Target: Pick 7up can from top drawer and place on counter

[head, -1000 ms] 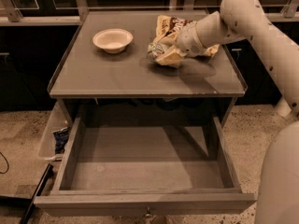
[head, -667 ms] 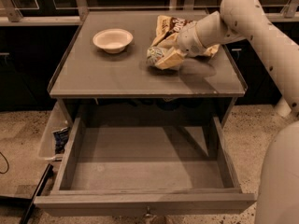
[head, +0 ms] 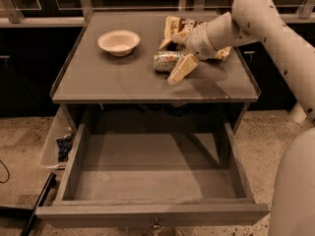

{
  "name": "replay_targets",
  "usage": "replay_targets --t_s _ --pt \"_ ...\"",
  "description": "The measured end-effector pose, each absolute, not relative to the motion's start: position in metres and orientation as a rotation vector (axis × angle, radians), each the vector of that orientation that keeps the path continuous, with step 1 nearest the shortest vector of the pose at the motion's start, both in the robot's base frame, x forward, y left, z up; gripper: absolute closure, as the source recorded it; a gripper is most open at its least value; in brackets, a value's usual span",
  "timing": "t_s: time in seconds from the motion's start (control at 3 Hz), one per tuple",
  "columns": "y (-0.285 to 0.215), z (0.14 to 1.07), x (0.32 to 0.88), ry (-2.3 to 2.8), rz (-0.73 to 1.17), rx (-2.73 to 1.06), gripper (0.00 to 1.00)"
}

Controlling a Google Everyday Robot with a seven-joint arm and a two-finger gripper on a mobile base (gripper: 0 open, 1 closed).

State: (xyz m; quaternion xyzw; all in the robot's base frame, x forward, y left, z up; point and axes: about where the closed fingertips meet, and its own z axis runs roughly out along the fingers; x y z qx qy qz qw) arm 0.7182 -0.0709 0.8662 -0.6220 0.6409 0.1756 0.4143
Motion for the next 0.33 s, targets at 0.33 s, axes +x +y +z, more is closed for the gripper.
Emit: replay_targets --t_s 0.33 --pt "-0.0709 0.8662 0.7182 1.611 0.441 -1.563 0.0"
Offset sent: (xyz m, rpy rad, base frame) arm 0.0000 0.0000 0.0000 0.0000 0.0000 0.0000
